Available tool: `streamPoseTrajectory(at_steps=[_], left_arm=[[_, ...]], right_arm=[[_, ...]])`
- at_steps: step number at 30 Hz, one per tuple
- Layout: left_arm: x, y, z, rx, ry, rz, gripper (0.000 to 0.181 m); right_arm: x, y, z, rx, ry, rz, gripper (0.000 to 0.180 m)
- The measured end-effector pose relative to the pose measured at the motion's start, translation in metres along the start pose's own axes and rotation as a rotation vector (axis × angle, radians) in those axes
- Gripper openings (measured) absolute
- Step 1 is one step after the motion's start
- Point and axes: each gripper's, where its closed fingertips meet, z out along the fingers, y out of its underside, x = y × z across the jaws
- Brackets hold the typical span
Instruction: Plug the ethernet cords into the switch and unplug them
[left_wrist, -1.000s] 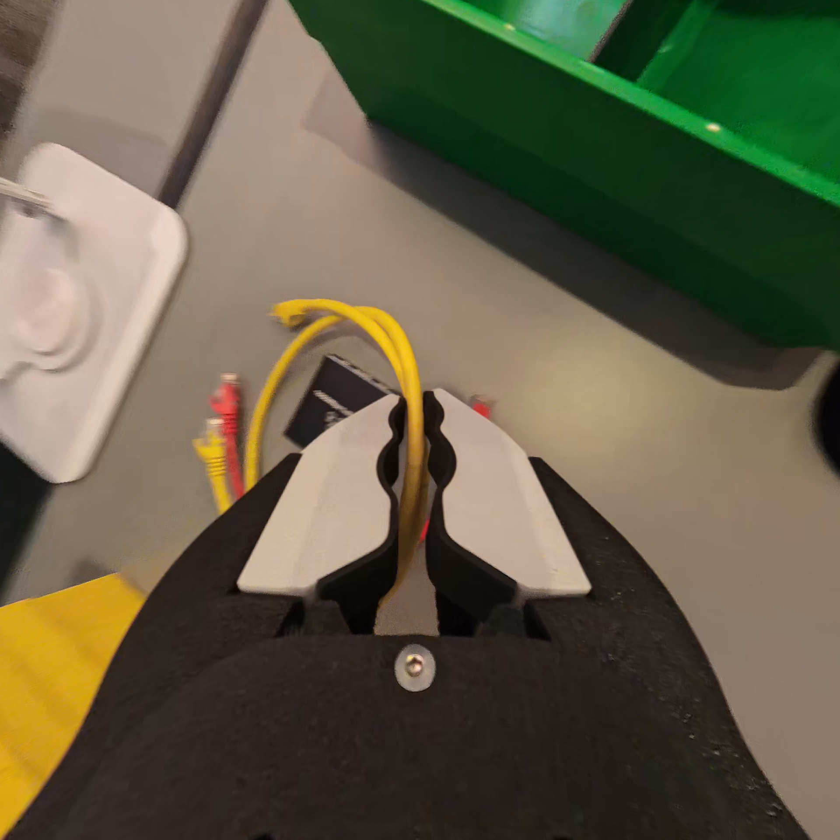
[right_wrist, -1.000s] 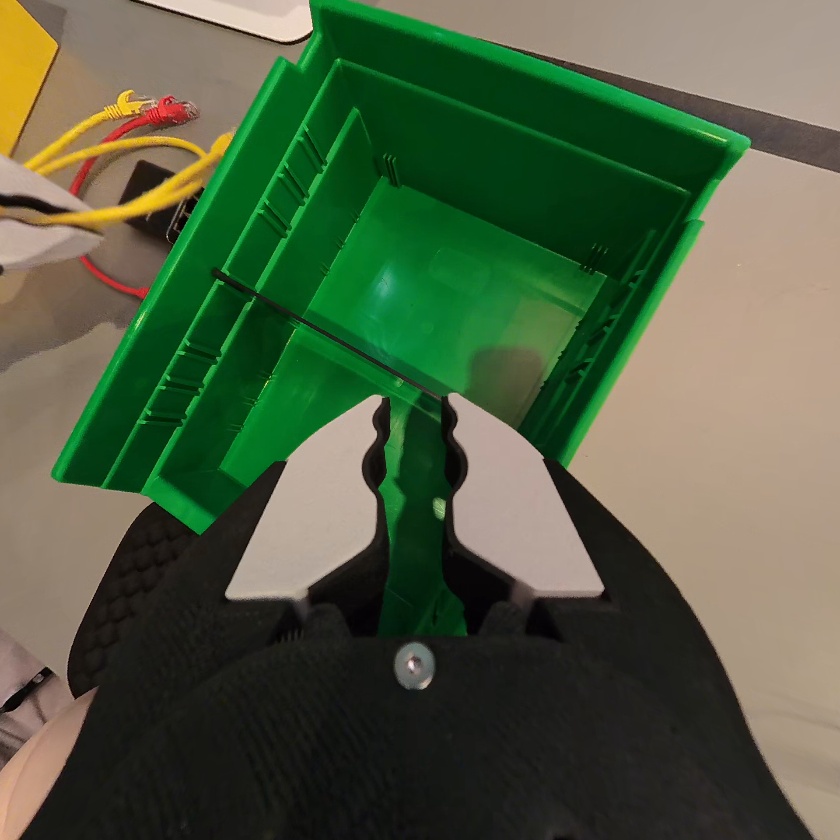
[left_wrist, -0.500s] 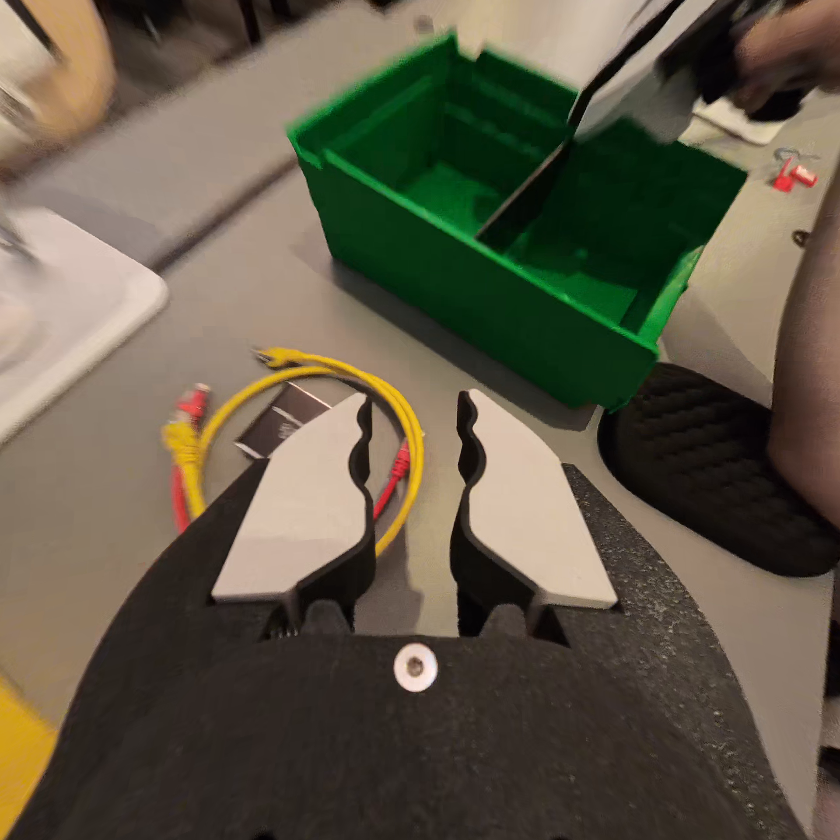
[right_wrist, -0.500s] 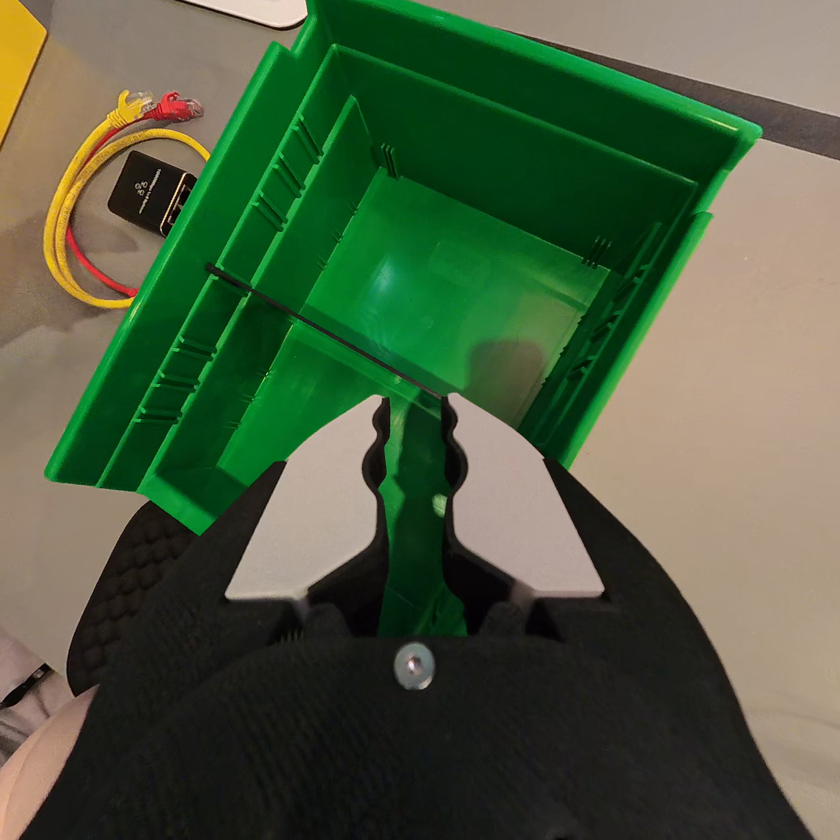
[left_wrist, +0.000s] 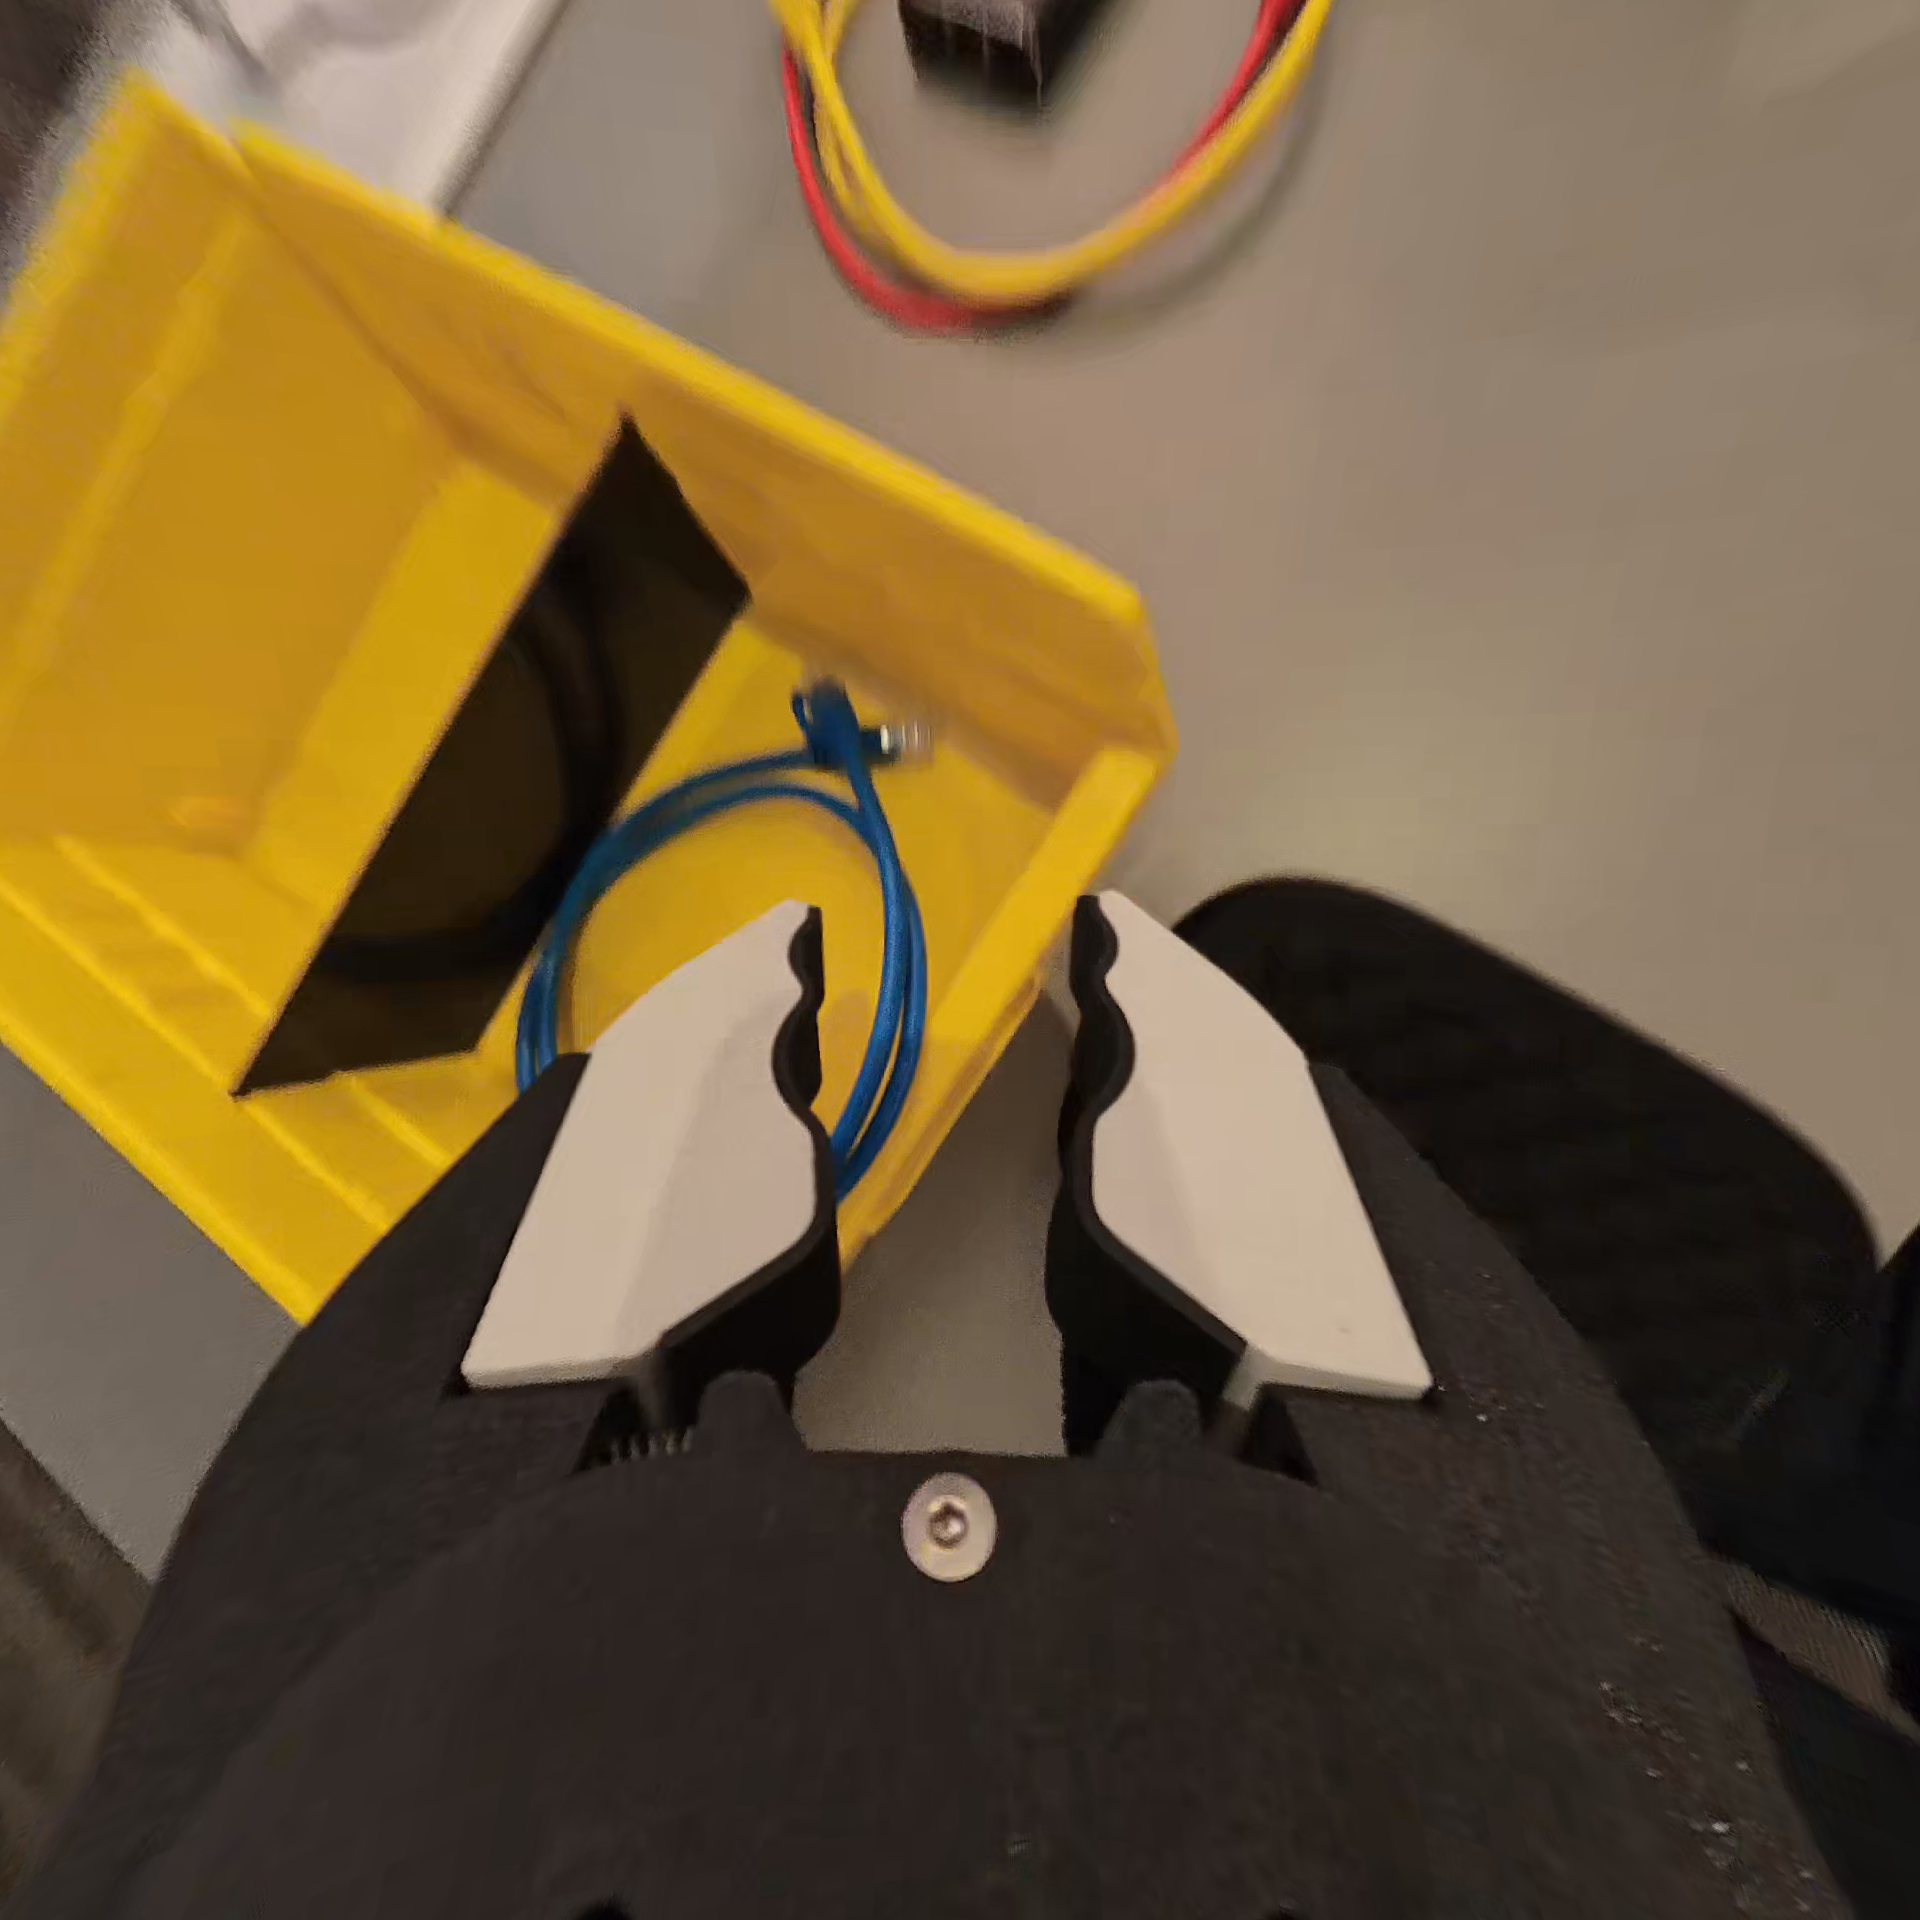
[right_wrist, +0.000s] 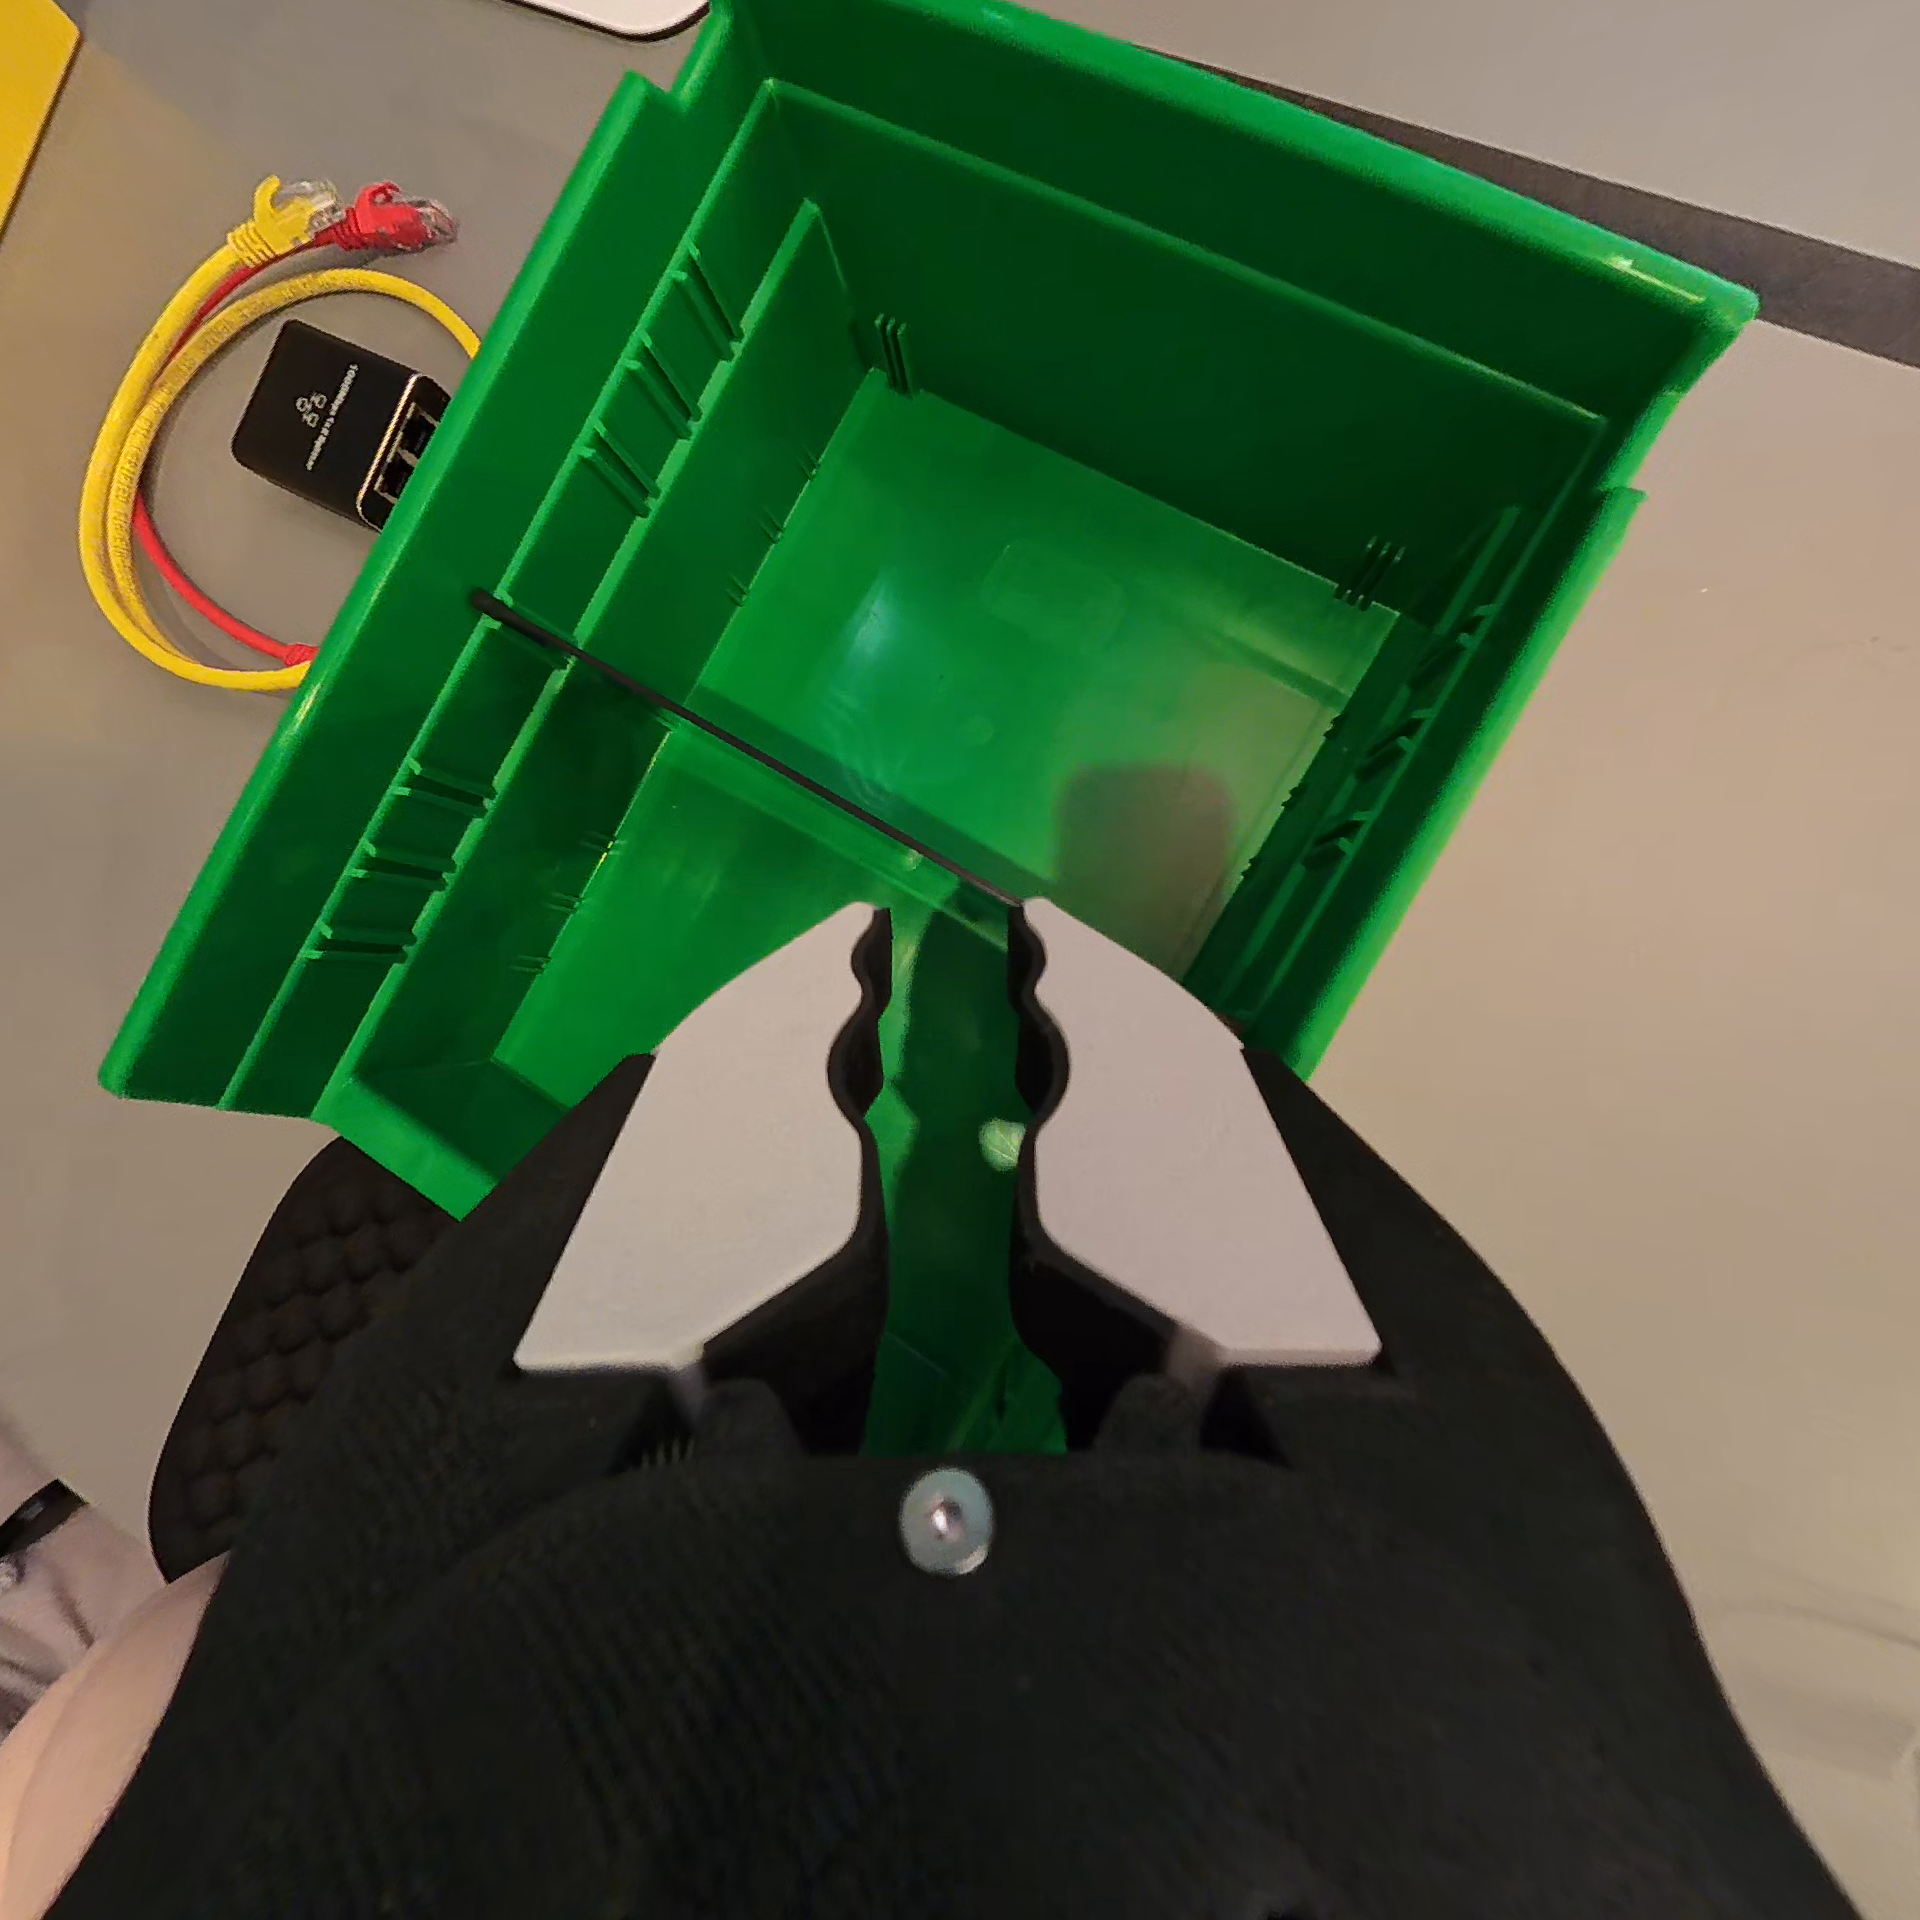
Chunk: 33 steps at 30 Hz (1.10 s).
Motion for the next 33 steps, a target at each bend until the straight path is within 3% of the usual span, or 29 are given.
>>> streamPoseTrajectory(at_steps=[6,11,16,25,33], left_arm=[[-0.008,0.051,0.015,-0.191,0.123,-0.004,0.050],[-0.007,0.069,0.019,-0.285,0.239,-0.086,0.034],[-0.010,0.064,0.017,-0.258,0.228,-0.049,0.009],[-0.009,0.066,0.017,-0.298,0.212,-0.039,0.008],[-0.022,0.024,-0.018,-0.127,0.210,-0.183,0.006]], right_arm=[[-0.001,0.005,0.002,-0.032,0.009,-0.004,0.023],[-0.002,0.007,0.005,-0.052,0.008,-0.009,0.023],[-0.004,0.008,0.007,-0.064,0.003,-0.018,0.023],[-0.003,0.009,0.007,-0.063,-0.009,-0.019,0.023],[-0.004,0.009,0.007,-0.058,-0.010,-0.024,0.023]])
